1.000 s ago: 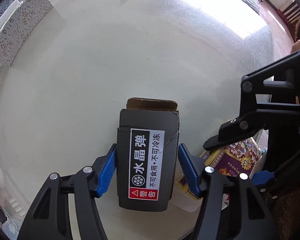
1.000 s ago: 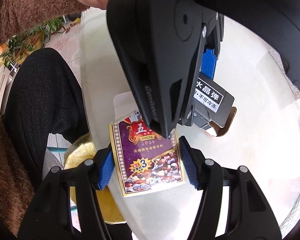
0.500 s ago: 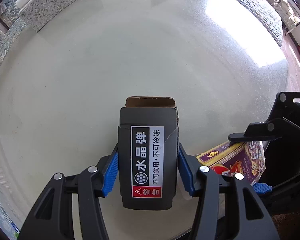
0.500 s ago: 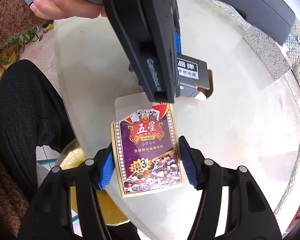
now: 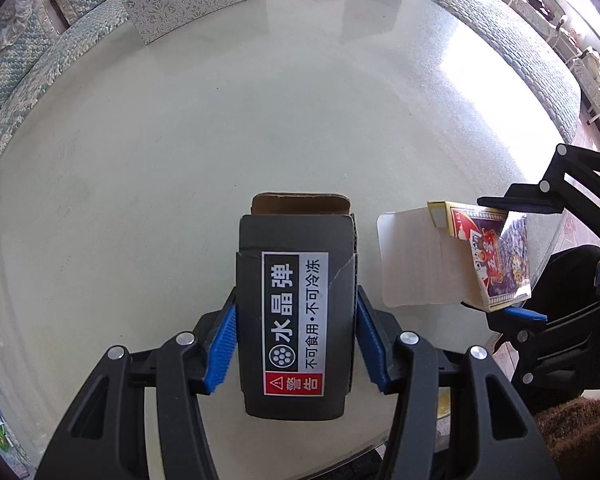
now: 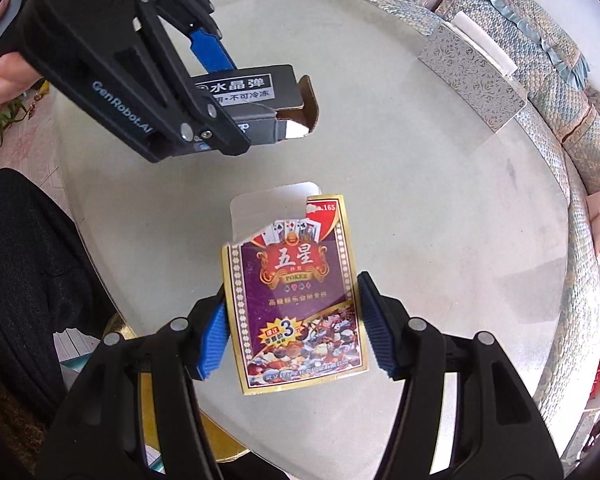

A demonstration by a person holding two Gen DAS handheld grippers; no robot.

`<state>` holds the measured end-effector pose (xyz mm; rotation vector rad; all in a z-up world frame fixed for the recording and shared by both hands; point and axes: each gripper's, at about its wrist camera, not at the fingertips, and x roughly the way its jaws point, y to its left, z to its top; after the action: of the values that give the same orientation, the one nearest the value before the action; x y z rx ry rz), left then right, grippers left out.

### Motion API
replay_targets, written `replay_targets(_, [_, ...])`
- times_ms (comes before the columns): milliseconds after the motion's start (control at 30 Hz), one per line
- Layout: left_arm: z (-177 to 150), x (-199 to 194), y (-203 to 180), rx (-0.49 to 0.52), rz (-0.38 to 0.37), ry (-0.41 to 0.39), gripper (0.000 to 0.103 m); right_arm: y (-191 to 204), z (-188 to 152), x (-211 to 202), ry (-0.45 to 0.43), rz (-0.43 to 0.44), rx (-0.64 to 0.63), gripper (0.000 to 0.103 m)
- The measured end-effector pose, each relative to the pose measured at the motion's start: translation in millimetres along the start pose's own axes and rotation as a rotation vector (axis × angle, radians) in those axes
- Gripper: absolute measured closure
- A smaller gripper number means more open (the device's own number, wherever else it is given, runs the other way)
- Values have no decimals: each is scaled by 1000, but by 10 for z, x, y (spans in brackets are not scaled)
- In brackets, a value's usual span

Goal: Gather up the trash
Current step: 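Carry the black box and purple card box off the table over the yellow bin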

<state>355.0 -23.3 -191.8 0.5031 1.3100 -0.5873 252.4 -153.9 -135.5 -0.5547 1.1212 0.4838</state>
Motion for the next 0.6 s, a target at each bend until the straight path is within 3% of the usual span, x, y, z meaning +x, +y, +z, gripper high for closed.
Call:
replay_targets(267, [-348, -216, -80, -68, 32, -60, 51, -69, -23, -215, -19, -57, 98, 45])
replay_targets(467, [-565, -385, -337, -124, 77, -153, 51, -27, -91, -534, -77, -116, 156, 45])
replay_targets(600, [-733, -469, -502, -141, 137, -194, 51, 13, -182, -771, -106, -141, 208, 45])
